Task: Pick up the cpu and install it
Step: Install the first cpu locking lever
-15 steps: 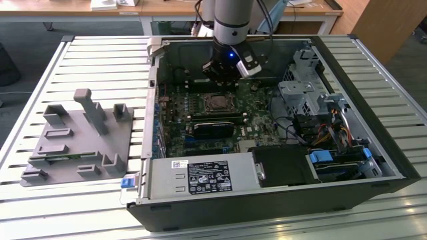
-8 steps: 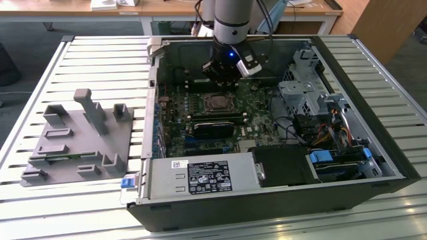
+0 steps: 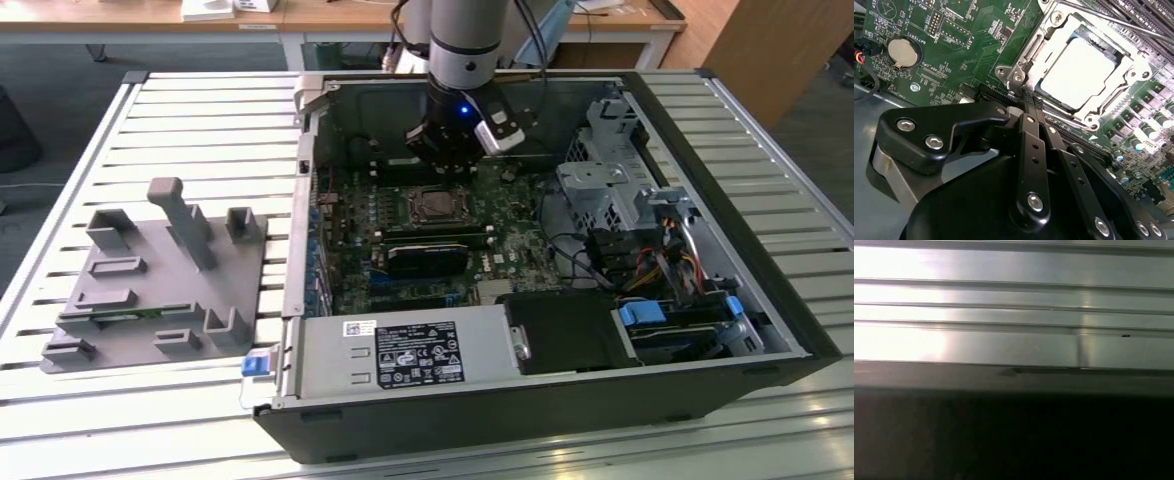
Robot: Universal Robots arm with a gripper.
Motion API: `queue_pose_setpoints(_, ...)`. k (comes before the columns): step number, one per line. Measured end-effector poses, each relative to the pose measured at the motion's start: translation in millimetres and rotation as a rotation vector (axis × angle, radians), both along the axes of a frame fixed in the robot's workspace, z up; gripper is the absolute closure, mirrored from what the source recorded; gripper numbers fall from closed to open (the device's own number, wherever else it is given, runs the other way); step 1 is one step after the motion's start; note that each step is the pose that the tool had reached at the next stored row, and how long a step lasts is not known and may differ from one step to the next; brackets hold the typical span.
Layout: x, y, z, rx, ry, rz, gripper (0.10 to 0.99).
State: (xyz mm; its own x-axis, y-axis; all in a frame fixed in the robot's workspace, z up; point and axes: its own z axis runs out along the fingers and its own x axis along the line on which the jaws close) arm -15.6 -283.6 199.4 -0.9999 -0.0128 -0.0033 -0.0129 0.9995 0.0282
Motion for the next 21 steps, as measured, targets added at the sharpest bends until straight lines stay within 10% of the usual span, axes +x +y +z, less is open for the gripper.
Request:
queue_pose_setpoints(12, 0.6, 0.2, 1.6, -0.002, -0.0007, 0.0, 0.98)
queue_pose_setpoints(21, 0.7, 0.5, -0.9, -0.055, -0.0001, 0.0, 0.98)
